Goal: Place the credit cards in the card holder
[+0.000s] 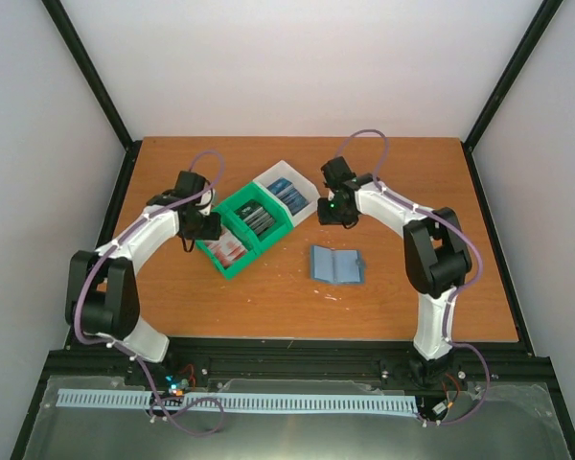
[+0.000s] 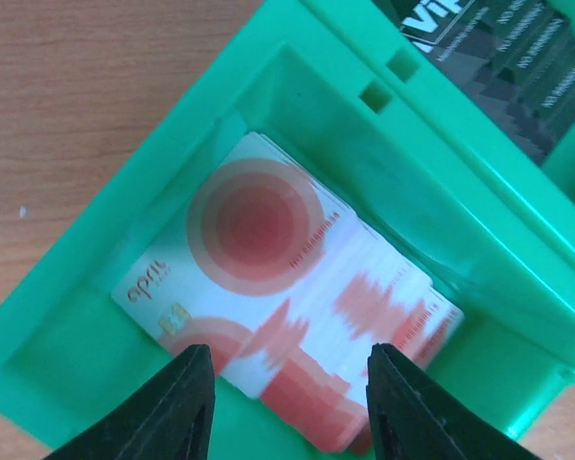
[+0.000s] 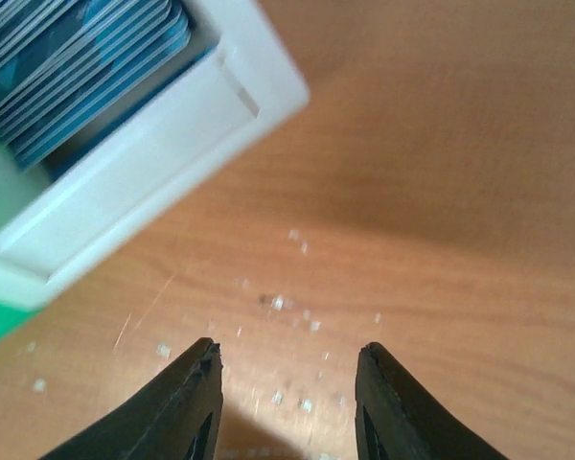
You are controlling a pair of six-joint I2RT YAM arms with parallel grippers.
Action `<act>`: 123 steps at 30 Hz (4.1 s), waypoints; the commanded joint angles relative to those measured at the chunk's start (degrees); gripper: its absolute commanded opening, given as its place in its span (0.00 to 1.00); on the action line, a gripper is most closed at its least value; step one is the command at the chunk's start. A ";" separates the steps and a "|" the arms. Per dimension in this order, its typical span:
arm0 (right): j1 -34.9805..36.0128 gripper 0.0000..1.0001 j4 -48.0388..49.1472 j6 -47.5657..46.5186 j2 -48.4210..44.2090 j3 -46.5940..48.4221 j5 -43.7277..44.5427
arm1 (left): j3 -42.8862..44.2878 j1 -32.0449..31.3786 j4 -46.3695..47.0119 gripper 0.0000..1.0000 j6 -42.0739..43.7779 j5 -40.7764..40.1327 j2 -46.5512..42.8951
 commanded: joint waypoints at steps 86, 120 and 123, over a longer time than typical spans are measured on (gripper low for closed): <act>8.23 0.71 -1.54 7.11 10.53 17.43 -5.43 | -7.68 -4.93 17.70 0.49 19.16 -11.63 3.69; 8.80 0.70 -2.73 5.84 11.91 16.93 -5.38 | -4.54 -5.37 15.89 0.28 20.37 -15.04 6.50; 8.77 0.70 -2.72 5.84 11.82 16.74 -5.25 | -4.65 -5.37 15.98 0.27 20.17 -15.81 6.18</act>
